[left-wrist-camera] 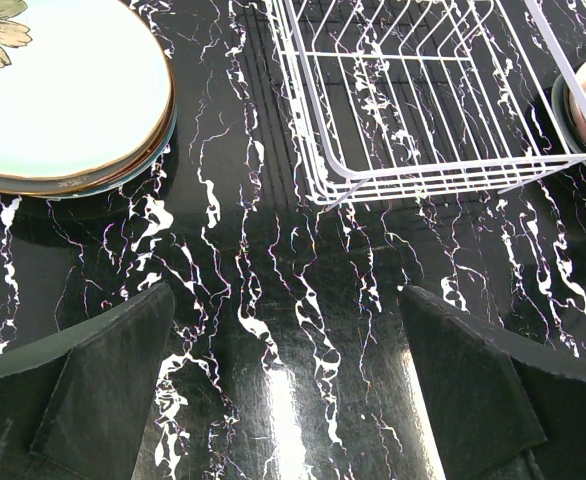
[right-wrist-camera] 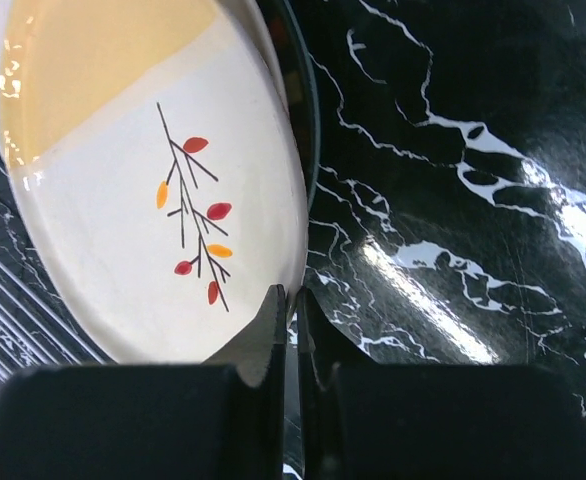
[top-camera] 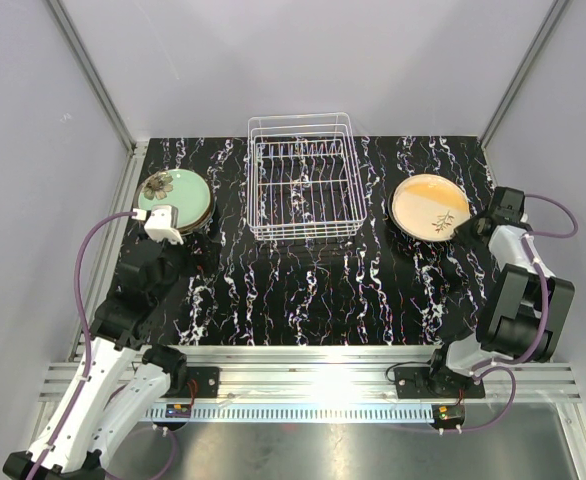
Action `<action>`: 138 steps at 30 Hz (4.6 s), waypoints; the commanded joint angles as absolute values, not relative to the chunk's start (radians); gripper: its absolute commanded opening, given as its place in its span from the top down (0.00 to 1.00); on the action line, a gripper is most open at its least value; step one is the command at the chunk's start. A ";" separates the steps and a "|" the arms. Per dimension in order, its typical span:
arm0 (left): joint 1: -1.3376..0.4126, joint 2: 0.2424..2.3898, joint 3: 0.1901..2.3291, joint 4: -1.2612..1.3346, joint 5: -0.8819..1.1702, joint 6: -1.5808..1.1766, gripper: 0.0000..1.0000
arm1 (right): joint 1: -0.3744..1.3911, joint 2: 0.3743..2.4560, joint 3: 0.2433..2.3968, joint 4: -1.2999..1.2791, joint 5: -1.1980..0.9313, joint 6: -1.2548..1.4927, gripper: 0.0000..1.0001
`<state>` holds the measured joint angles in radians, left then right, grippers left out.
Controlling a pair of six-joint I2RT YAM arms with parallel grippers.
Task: Load the plates into the dish rack
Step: Grab a plate with the right arm
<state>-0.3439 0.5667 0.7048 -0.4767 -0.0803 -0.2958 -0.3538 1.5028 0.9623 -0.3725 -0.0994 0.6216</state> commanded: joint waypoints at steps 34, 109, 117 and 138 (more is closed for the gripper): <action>-0.347 0.620 0.733 -0.439 -0.028 -0.291 0.01 | -0.394 1.499 0.953 -0.333 -0.175 0.653 0.95; -0.347 0.621 0.735 -0.440 -0.021 -0.287 0.01 | -0.414 1.230 0.581 0.251 -0.207 1.019 1.00; -0.347 0.617 0.736 -0.445 -0.037 -0.285 0.01 | -0.416 1.247 0.610 0.304 -0.255 1.035 1.00; -0.347 0.617 0.738 -0.448 -0.058 -0.282 0.01 | -0.416 1.243 0.788 0.193 -0.331 0.959 1.00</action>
